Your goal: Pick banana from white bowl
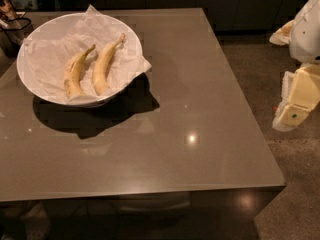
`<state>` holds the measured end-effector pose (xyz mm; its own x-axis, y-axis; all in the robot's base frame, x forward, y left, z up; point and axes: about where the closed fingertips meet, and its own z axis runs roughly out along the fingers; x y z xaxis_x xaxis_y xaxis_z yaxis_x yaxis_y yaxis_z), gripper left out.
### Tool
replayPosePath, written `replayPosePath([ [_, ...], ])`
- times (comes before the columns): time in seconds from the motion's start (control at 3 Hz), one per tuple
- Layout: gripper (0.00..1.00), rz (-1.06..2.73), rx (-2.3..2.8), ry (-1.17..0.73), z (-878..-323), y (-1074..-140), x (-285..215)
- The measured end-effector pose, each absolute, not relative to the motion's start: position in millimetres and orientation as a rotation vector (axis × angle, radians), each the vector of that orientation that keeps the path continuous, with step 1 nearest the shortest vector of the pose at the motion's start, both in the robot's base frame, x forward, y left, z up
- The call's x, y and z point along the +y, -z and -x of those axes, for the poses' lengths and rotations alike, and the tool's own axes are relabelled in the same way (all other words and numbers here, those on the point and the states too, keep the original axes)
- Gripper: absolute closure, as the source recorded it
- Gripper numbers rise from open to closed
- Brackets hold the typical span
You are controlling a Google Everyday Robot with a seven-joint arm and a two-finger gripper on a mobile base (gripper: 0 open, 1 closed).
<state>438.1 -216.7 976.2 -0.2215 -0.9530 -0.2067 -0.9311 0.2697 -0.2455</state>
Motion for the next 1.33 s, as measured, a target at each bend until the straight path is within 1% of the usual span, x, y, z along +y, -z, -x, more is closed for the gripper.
replayPosePath([
  [0.33, 0.0, 1.725, 2.232, 0.098, -438.2, -976.2, -216.6],
  [0.67, 0.0, 1.789, 2.203, 0.091, -448.7, -982.8, -187.3],
  [1.33, 0.0, 1.915, 2.169, 0.175, -486.7, -999.0, -130.3],
])
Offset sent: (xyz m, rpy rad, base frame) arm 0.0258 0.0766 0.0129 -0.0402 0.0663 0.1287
